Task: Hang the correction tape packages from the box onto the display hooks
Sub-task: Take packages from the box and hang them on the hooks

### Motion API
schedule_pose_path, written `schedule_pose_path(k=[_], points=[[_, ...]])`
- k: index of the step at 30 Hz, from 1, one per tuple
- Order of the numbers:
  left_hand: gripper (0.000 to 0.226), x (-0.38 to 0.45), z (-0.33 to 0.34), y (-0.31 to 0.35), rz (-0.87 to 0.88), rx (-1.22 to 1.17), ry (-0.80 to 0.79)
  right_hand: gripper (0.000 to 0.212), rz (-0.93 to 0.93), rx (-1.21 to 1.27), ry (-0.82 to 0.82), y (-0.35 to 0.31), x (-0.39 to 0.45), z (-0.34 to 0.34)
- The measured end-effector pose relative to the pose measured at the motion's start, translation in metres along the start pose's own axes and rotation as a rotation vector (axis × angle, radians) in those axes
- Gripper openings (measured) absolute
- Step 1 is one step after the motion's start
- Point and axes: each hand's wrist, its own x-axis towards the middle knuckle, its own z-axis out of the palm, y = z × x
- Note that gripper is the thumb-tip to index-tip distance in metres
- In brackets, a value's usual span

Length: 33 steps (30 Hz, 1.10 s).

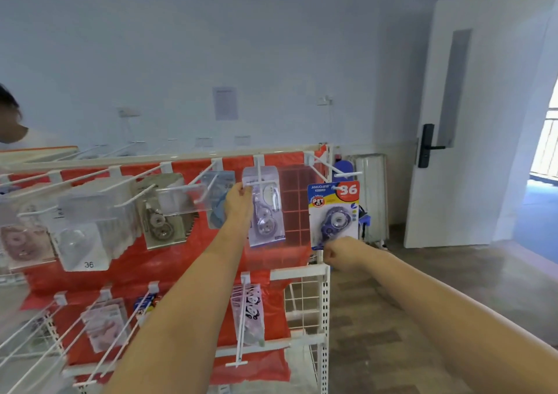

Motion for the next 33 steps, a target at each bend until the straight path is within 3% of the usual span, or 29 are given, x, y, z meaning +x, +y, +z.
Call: schedule_pose_path(k=[3, 6, 13, 15, 23, 33], points=[[0.025, 0.007, 0.005, -0.003, -0.005, -0.047, 0.004, 0.016, -0.026, 0.028, -0.001, 0.004, 0.007, 0.001], [0.023, 0.002, 0.007, -0.012, -0.009, 0.002, 0.013, 0.029, -0.029, 0.049, -0.027, 0.004, 0.01, 0.004], [0.033, -0.041, -0.02, -0.069, 0.008, 0.533, -0.148, 0.02, -0.151, -0.034, -0.093, -0.008, 0.027, 0.032], [0.033, -0.056, -0.038, -0.084, 0.01, 0.681, -0.194, 0.028, -0.206, -0.052, -0.113, -0.024, 0.029, 0.038], [0.032, -0.12, -0.151, -0.119, -0.106, 1.225, -0.389, 0.031, -0.383, -0.148, -0.145, -0.138, 0.019, 0.07], [0.032, -0.205, -0.351, -0.135, -0.15, 1.351, -0.302, 0.024, -0.574, -0.099, -0.04, -0.345, -0.044, 0.1]])
